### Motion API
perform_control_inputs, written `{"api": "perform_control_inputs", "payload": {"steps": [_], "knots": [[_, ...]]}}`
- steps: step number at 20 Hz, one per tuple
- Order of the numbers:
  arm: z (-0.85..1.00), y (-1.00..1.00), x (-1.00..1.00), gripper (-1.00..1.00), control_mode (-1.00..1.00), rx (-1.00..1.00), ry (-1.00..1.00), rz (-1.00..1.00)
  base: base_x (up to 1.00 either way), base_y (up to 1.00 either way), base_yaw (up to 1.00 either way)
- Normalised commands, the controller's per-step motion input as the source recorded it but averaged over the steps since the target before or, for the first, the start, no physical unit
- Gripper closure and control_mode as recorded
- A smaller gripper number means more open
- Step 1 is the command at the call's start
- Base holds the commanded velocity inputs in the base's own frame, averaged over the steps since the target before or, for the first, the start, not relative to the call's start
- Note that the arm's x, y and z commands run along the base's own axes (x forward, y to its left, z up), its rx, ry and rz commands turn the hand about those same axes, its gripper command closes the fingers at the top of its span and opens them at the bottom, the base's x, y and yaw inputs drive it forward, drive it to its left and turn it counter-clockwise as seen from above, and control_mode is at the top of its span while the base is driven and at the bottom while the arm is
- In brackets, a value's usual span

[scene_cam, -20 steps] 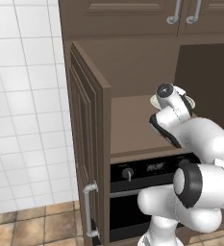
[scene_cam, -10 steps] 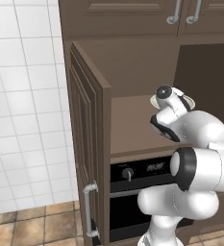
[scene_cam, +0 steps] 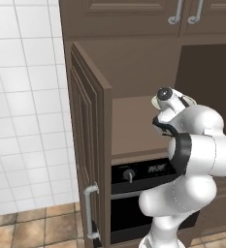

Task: Pick both bowls and place them on the counter. Then place the cream cheese stick in one bowl and place the marshmallow in the other bowl.

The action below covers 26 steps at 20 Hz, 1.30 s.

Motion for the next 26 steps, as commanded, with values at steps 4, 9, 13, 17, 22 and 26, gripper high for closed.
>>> {"api": "perform_control_inputs", "payload": {"steps": [4, 9, 13, 17, 22, 26], "knots": [[-0.17, -0.05, 0.27, -1.00, -1.00, 0.00, 0.00, 0.02, 0.00, 0.00, 0.00], [-0.13, 0.00, 0.12, 1.00, -1.00, 0.00, 0.00, 0.00, 0.00, 0.00, 0.00], [0.00, 0.00, 0.00, 1.00, -1.00, 0.00, -0.01, 0.00, 0.00, 0.00, 0.00], [-0.01, 0.00, -0.01, 1.00, -1.00, 0.00, -0.01, 0.00, 0.00, 0.00, 0.00], [0.00, 0.00, -0.26, 1.00, -1.00, 0.00, -0.05, 0.00, 0.00, 0.00, 0.00], [0.00, 0.00, -0.52, 1.00, -1.00, 0.00, -0.06, 0.00, 0.00, 0.00, 0.00]]}}
